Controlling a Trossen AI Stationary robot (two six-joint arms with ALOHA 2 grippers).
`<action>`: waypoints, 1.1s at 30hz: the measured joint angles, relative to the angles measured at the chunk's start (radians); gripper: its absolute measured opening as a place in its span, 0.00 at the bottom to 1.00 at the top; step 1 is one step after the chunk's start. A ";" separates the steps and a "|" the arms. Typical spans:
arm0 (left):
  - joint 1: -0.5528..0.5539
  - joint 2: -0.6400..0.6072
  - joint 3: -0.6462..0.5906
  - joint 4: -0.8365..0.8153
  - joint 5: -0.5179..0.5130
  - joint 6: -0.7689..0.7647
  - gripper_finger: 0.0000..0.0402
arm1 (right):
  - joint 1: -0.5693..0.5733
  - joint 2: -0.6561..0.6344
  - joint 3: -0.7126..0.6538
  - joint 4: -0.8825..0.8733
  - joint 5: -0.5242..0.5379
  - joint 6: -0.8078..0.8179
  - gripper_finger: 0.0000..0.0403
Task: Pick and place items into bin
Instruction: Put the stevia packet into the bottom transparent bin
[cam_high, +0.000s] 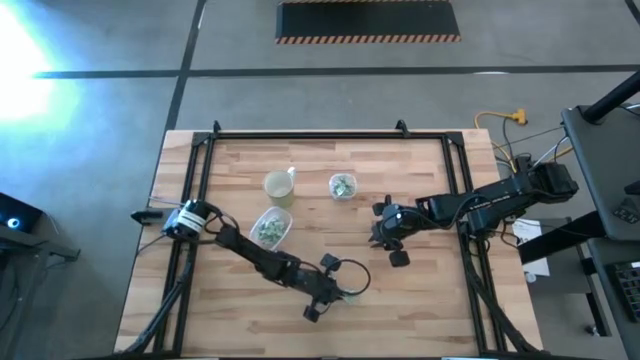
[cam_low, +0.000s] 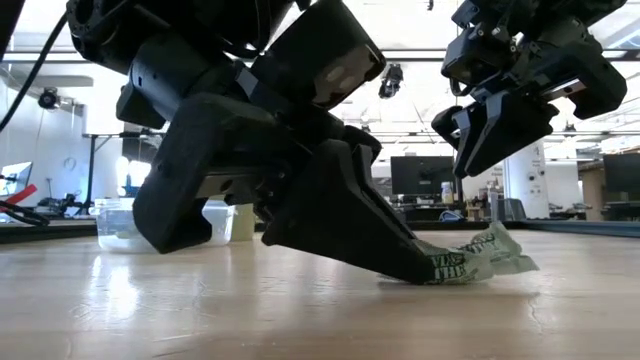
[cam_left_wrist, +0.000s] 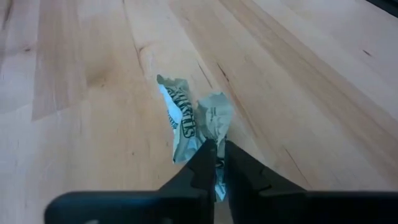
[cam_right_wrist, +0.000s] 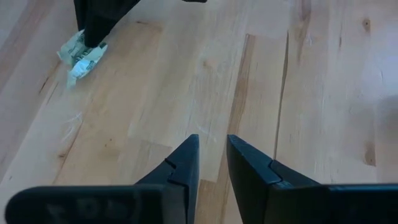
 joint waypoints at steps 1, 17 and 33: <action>0.000 -0.001 0.000 -0.001 0.000 0.000 0.02 | 0.000 0.000 0.000 0.000 0.000 0.000 0.19; -0.023 -0.186 -0.067 -0.062 -0.017 -0.015 0.03 | 0.000 0.000 0.000 0.002 0.003 -0.012 0.16; 0.006 -0.234 -0.101 -0.315 -0.110 -0.247 0.03 | 0.000 0.000 -0.003 0.039 0.007 -0.011 0.17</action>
